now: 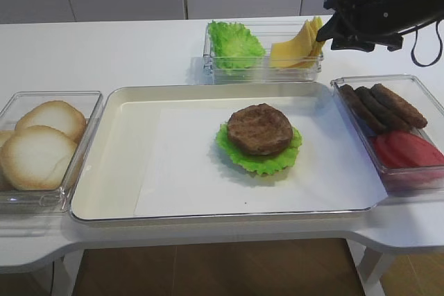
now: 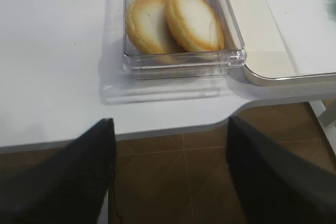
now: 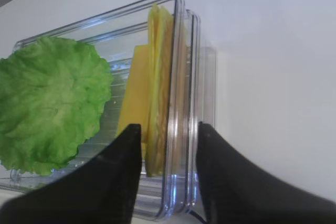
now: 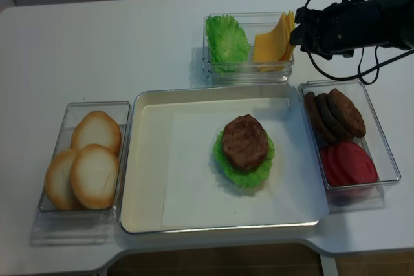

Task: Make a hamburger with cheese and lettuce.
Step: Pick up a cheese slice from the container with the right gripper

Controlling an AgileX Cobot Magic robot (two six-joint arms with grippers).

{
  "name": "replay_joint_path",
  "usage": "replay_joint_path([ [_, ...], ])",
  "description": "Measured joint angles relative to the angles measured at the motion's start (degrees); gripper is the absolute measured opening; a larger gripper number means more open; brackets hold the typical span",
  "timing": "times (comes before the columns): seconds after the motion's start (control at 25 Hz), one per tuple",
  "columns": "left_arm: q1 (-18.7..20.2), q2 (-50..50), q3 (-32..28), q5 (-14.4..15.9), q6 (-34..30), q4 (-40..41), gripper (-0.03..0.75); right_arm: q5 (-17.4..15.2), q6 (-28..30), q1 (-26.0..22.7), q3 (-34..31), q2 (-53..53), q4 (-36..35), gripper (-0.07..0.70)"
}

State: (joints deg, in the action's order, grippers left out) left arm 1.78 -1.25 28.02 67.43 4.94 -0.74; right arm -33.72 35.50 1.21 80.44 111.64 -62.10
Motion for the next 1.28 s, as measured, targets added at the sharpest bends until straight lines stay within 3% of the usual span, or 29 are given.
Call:
replay_joint_path([
  [0.16,0.0,0.0,0.0,0.0,0.0,0.0,0.479,0.13,0.13,0.0,0.0,0.0,-0.72,0.265],
  [0.48,0.0,0.0,0.0,0.0,0.0,0.0,0.479,0.02,0.22,0.0,0.46,0.0,-1.32,0.143],
  [0.76,0.0,0.0,0.0,0.0,0.0,0.0,0.479,-1.25,0.22,0.0,0.46,0.0,-1.52,0.124],
  [1.08,0.0,0.0,0.0,0.0,0.0,0.0,0.477,-1.64,1.25,0.0,0.46,0.0,-1.52,0.018],
  [1.28,0.0,0.0,0.0,0.0,0.0,0.0,0.477,-1.73,1.59,0.0,0.46,0.0,-1.65,0.006],
])
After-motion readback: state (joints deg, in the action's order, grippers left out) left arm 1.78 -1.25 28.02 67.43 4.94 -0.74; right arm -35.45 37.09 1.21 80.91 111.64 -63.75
